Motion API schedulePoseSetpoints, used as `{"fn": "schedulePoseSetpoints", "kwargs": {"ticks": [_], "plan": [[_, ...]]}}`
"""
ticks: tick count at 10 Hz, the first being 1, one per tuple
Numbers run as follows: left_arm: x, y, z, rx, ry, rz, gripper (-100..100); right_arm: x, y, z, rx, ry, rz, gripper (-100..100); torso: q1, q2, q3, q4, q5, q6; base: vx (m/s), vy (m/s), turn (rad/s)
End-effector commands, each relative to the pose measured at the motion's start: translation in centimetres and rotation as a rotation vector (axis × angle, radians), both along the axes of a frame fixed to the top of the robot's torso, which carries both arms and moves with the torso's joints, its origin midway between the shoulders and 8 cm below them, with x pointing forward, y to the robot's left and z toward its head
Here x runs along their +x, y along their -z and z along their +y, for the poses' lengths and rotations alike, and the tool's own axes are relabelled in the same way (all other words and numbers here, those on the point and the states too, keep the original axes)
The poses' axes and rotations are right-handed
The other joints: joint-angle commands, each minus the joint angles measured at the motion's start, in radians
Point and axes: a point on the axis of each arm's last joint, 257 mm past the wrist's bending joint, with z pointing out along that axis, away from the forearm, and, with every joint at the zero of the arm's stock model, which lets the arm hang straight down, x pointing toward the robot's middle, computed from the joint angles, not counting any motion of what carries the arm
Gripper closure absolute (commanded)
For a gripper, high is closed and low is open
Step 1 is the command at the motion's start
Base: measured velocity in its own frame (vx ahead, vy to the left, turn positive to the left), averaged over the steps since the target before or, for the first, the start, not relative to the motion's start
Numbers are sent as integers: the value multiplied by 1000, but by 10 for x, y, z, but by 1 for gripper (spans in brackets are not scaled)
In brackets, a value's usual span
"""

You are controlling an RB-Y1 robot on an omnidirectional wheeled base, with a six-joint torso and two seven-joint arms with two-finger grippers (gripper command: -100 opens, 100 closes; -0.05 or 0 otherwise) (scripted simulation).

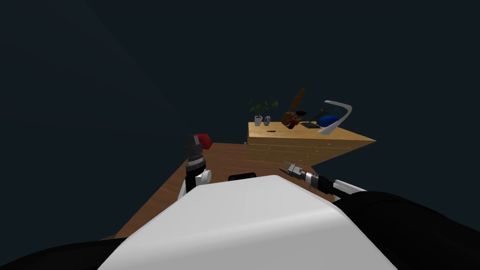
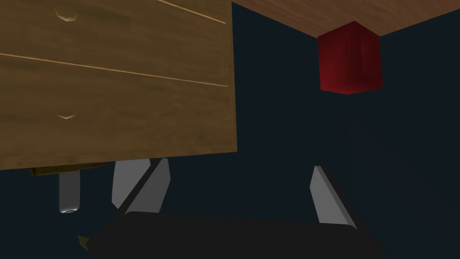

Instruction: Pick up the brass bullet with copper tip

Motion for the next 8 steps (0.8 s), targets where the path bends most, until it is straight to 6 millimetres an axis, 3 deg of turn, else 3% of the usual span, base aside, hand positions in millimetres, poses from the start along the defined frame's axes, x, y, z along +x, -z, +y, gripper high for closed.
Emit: {"fn": "schedulePoseSetpoints", "kwargs": {"ticks": [1, 2, 3, 4, 5, 6, 7, 8], "plan": [[0, 0, 0, 0, 0, 0, 0, -19, 8, -26, -80, -33, 51, -100, 0, 0, 0, 0, 0, 0, 44, 75, 95], [0, 0, 0, 0, 0, 0, 0, -19, 6, -31, -99, -46, 59, -100, 0, -1, -1, 0, 0, 0, 43, 48, 42], [0, 0, 0, 0, 0, 0, 0, -33, 12, -52, -165, -68, 103, -100, -1, -1, -1, 0, 0, 0, 64, 55, 104], [0, 0, 0, 0, 0, 0, 0, -31, 10, -55, -179, -81, 107, -100, -1, -2, -1, -1, 0, 0, 58, 44, 55], [0, 0, 0, 0, 0, 0, 0, -43, 13, -77, -247, -111, 151, -100, -1, -2, -1, -1, 0, 0, 76, 52, 111], [0, 0, 0, 0, 0, 0, 0, -43, 12, -80, -257, -115, 155, -100, -1, -3, -2, -1, 0, -1, 70, 40, 54], [0, 0, 0, 0, 0, 0, 0, -55, 13, -103, -326, -142, 199, -100, -2, -3, -2, -1, -1, 0, 90, 39, 119], [0, 0, 0, 0, 0, 0, 0, -54, 12, -104, -332, -148, 201, -100, -2, -4, -2, -1, 0, -1, 69, 25, 64]]}}
